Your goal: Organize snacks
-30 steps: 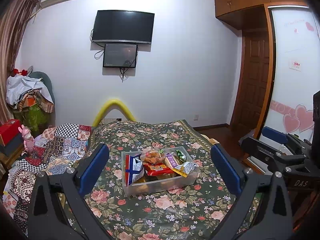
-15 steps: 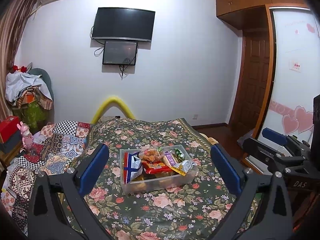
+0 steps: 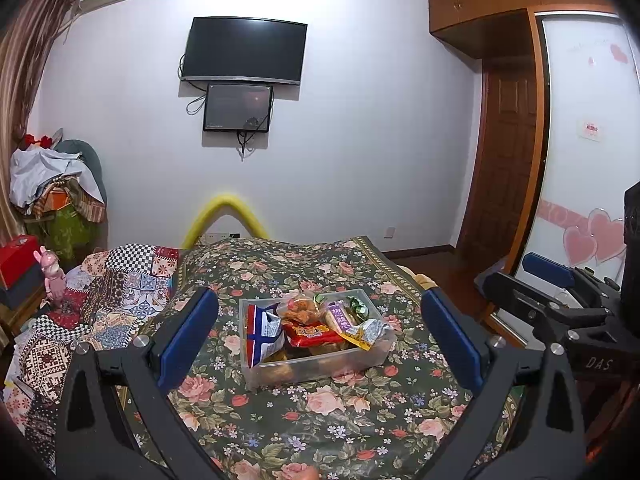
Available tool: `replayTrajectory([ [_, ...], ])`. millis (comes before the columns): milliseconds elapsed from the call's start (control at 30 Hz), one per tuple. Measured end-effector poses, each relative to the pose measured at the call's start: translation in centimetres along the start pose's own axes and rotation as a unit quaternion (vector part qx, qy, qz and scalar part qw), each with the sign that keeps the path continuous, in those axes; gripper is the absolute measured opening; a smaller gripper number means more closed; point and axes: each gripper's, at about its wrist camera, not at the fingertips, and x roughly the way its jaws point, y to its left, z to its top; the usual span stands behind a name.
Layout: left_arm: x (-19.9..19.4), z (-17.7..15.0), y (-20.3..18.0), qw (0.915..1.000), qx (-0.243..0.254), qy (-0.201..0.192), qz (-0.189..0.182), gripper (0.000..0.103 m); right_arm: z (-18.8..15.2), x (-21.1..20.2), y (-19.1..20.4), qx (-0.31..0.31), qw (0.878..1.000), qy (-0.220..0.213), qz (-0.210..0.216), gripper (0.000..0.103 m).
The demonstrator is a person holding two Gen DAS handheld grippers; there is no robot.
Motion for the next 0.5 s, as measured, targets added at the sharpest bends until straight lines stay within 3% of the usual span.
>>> replayTrajectory([
  [500,-0.09,-0.19,-0.33,1.0,0.005,0.004,-0.005,0.103,0.03,-0.11,0.02,0.001,1.0,0.001,-0.001,0.103],
])
